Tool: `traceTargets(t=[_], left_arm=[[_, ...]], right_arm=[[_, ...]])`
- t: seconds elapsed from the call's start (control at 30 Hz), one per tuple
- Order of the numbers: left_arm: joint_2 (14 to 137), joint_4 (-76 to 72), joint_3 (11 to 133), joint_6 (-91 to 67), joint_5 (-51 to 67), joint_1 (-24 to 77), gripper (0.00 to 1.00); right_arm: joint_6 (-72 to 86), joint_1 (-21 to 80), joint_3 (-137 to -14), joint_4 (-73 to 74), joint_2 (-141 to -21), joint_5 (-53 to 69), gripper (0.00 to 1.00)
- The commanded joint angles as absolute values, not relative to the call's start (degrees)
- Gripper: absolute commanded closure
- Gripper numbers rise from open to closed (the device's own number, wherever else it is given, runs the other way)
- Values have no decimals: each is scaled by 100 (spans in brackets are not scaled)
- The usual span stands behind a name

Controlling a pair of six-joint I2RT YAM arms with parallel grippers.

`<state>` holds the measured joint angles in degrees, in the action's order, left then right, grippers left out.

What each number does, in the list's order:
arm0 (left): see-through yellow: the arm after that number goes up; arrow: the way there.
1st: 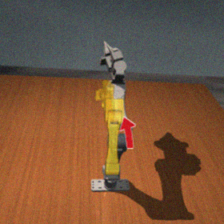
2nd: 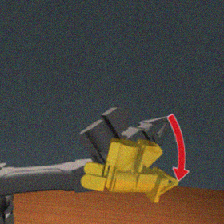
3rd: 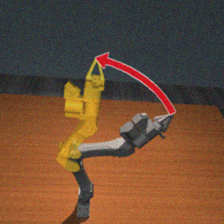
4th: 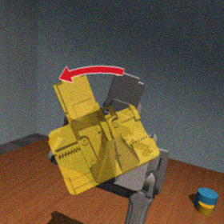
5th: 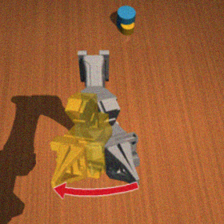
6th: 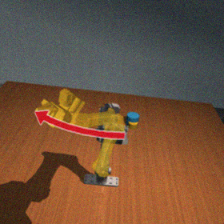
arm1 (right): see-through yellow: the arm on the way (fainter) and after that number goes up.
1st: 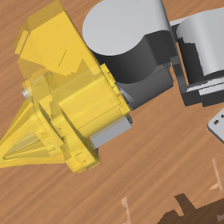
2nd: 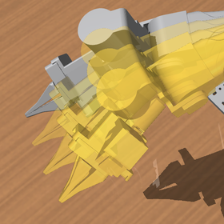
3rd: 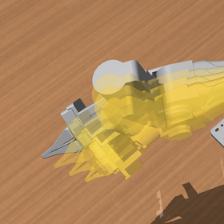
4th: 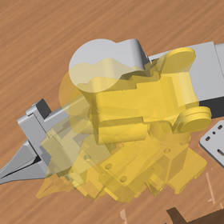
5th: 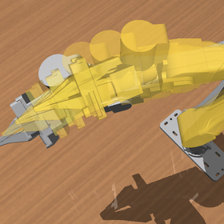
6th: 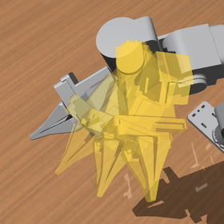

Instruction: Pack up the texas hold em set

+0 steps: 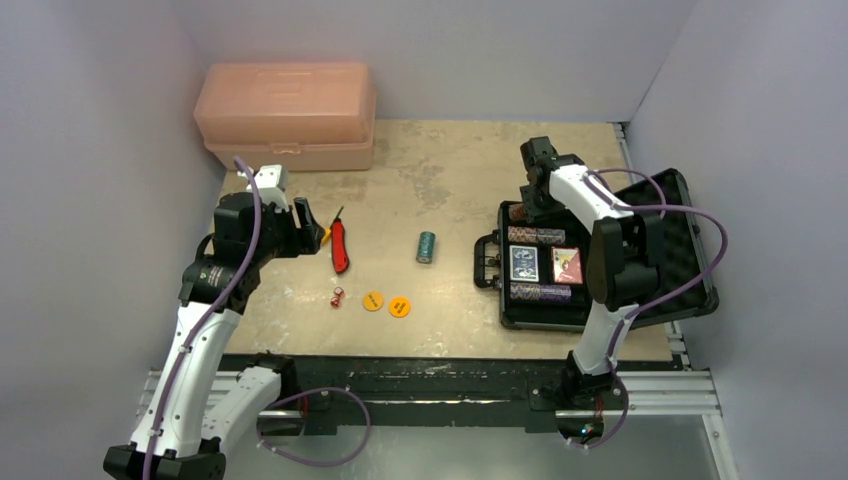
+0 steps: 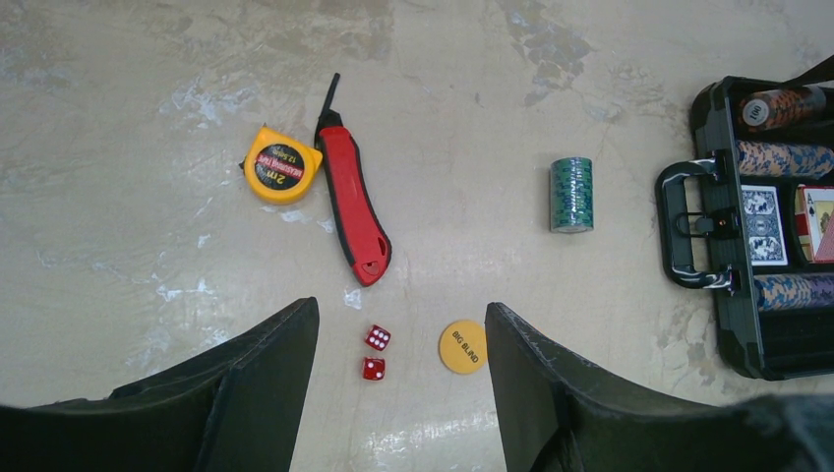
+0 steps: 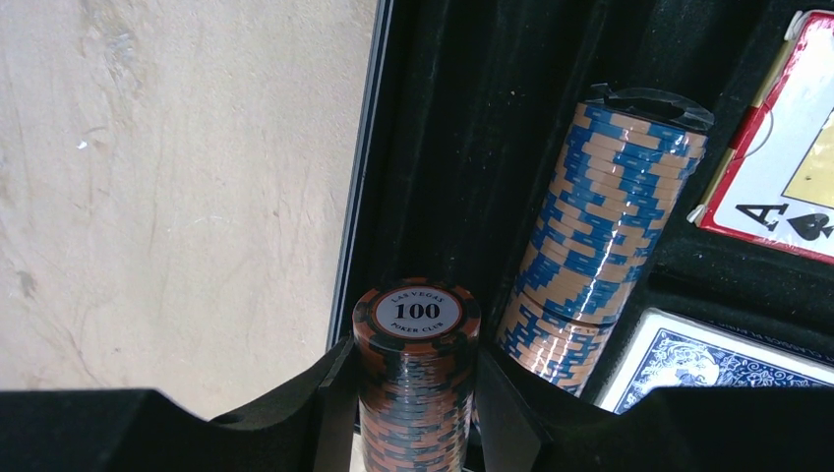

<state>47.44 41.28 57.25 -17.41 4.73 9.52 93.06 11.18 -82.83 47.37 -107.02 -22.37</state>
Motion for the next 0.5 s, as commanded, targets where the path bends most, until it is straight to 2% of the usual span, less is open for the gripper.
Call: traceTargets(t=[0.0,0.3,0.47], left_arm=[[4658,3964,5699,-1696,541,984,38],[4658,3962,5700,-1705,547,984,38],[4649,3966,5701,-1707,541,988,38]], right_arm=[[9500,1096,-8570,4753,-10691,-2169,89],[9457,1089,-8578,4798,-10746,-1998,80],[9439,1083,-8555,4795,-10769,-1893,69]])
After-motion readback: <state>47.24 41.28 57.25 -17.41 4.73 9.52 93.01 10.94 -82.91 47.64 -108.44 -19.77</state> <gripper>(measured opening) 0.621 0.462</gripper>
